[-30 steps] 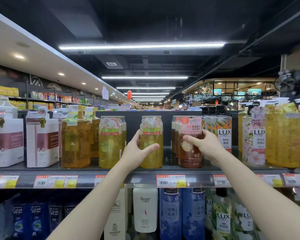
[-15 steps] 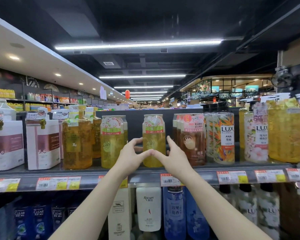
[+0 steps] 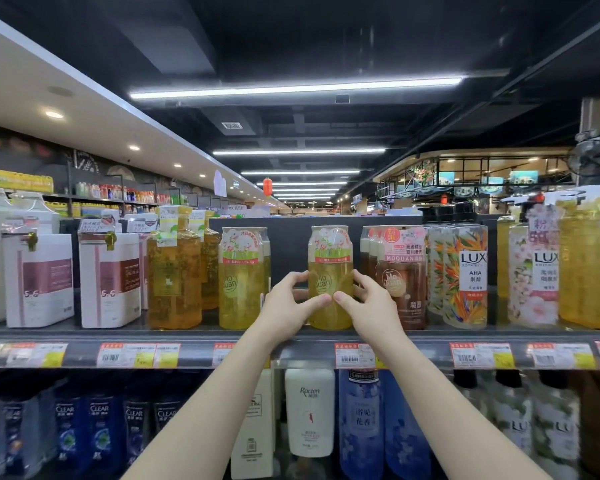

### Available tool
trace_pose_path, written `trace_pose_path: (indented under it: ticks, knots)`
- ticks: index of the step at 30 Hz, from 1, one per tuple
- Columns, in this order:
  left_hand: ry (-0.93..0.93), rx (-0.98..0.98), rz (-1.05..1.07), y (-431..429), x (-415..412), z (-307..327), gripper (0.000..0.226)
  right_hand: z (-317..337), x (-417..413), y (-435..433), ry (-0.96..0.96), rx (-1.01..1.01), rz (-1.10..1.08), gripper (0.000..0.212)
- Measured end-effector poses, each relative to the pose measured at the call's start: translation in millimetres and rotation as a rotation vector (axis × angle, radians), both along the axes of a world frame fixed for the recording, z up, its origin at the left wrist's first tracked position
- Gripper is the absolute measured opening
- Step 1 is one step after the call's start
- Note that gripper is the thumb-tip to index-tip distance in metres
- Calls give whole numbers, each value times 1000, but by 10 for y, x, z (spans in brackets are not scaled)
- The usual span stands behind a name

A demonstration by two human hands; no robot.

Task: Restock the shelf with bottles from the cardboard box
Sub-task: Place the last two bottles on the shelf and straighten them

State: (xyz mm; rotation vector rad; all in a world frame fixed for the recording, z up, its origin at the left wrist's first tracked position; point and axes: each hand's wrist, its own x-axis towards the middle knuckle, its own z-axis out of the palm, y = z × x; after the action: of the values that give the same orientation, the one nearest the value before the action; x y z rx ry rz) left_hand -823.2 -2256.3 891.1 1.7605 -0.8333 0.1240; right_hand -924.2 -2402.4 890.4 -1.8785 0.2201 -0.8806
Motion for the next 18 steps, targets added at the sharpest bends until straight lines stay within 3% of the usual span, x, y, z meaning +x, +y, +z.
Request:
trace_pose_path:
  ticks: [5, 7, 10, 12, 15, 18]
  knots:
    - [-21, 25, 7, -11, -80, 19, 69, 75, -82, 14, 50, -4, 46, 70]
    - [-87, 10, 128, -17, -247, 26, 72, 86, -181, 19, 73, -69, 38, 70]
    - [-466, -269, 372, -93, -551, -64, 48, 34, -400, -93, -95, -207, -227, 39]
    - [-595, -289, 299, -275, -819, -114, 28, 18, -564, -247, -243, -224, -400, 17]
    - [-431, -99, 149, -663, -1123, -99, 36, -3, -636, -517, -233, -242, -523, 13]
    - [-321, 135, 211, -1027, -1165, -50, 38, -32, -605, -641, -84, -304, -518, 30]
